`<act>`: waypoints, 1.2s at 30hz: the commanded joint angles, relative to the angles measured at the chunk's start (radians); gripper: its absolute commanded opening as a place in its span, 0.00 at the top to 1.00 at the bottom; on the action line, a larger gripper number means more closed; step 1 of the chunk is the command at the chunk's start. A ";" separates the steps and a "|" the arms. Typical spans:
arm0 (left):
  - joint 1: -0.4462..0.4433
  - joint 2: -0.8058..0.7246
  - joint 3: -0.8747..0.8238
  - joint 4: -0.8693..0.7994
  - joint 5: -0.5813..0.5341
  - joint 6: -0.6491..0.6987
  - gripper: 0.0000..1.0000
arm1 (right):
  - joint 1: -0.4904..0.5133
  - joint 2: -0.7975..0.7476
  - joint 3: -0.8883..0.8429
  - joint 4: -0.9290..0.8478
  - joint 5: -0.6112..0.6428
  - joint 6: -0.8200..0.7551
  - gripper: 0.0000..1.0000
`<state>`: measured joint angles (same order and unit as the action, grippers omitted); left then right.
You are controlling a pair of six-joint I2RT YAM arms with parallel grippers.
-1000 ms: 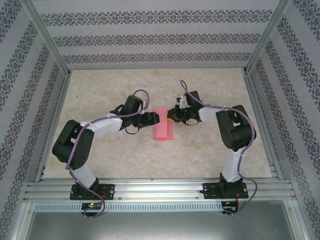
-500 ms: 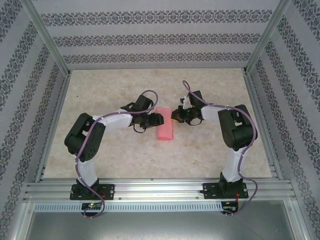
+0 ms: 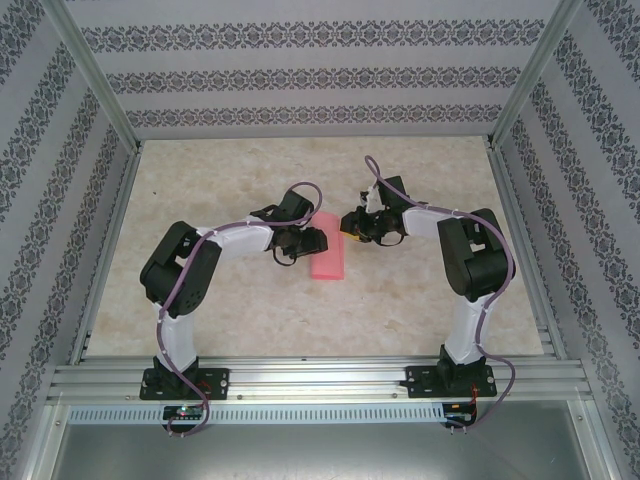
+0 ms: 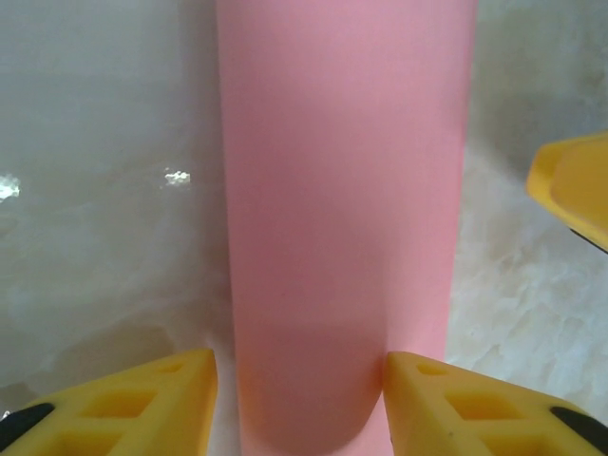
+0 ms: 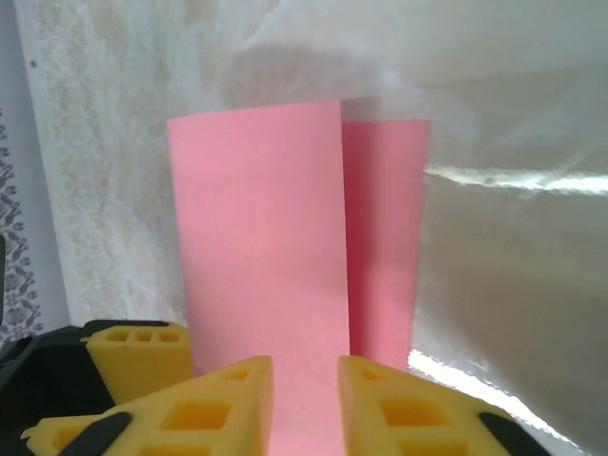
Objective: Fold a paper plane with a square sheet of paper (fold left side to right side)
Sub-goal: First fold in half a square sheet of paper at the center of the table.
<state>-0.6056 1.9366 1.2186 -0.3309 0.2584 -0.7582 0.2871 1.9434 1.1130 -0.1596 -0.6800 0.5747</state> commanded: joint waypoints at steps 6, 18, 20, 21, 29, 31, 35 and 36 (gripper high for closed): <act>-0.031 0.041 0.072 -0.067 -0.024 0.015 0.55 | -0.039 -0.117 -0.028 -0.089 0.108 -0.074 0.66; -0.056 0.085 0.136 -0.147 -0.059 0.052 0.54 | -0.050 -0.159 -0.076 -0.088 0.116 -0.074 0.65; -0.059 0.088 0.140 -0.151 -0.061 0.053 0.54 | -0.050 -0.162 -0.076 -0.090 0.115 -0.075 0.65; -0.059 0.091 0.142 -0.151 -0.063 0.053 0.54 | -0.051 -0.164 -0.076 -0.090 0.114 -0.074 0.65; -0.060 0.096 0.144 -0.149 -0.072 0.042 0.55 | -0.049 -0.171 -0.094 -0.084 0.110 -0.067 0.65; -0.060 0.096 0.142 -0.148 -0.076 0.039 0.55 | -0.049 -0.172 -0.096 -0.082 0.110 -0.065 0.65; -0.060 0.096 0.139 -0.147 -0.082 0.036 0.57 | -0.049 -0.172 -0.101 -0.081 0.109 -0.064 0.65; -0.060 0.096 0.139 -0.146 -0.082 0.037 0.57 | -0.048 -0.172 -0.100 -0.080 0.109 -0.064 0.65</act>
<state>-0.6559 2.0129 1.3403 -0.4561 0.1955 -0.7307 0.2413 1.7977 1.0210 -0.2481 -0.5762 0.5213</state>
